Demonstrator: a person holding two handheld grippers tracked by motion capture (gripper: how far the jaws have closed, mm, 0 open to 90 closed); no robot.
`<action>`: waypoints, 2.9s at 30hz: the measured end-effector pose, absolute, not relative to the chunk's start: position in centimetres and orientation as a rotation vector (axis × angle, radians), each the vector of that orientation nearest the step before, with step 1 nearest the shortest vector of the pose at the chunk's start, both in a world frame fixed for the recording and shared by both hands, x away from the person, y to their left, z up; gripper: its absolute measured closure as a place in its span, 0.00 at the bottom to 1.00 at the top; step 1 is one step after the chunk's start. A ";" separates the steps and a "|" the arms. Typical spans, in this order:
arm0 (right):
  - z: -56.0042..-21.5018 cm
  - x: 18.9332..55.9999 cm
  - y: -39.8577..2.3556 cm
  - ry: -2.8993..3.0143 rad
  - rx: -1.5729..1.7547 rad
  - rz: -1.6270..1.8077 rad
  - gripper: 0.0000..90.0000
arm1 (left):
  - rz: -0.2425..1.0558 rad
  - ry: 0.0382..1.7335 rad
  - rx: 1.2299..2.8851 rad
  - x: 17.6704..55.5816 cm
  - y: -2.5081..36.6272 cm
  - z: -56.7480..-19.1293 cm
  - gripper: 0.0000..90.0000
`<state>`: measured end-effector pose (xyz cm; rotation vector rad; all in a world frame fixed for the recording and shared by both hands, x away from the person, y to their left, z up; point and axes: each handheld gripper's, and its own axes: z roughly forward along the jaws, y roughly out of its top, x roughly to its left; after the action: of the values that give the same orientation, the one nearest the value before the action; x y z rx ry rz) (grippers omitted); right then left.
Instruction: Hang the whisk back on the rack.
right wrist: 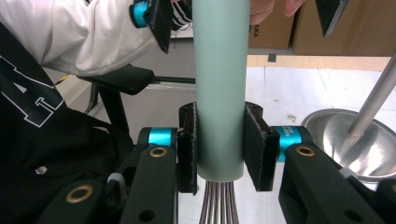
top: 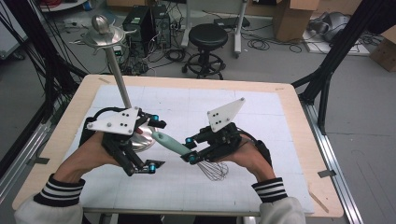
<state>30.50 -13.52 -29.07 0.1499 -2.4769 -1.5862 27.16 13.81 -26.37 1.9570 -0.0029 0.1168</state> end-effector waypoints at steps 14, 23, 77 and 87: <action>-29.0 30.3 -13.3 -2.462 0.180 -1.594 0.77 | 0.058 -0.094 1.941 27.2 12.4 -25.6 0.28; -28.9 30.2 -13.4 -2.448 0.196 -1.611 0.77 | 0.040 -0.106 1.920 27.4 12.2 -25.6 0.50; -30.4 29.5 -18.1 -2.717 -0.397 -1.639 0.01 | 0.181 0.103 2.015 26.7 15.1 -24.4 0.74; -31.7 28.7 -21.1 -2.757 -0.499 -1.669 0.01 | 0.229 0.145 2.042 26.5 17.1 -24.1 0.74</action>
<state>28.68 -21.08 -31.67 -0.4991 -2.7573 -1.6690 26.45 17.11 -24.13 2.0419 0.1451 0.2287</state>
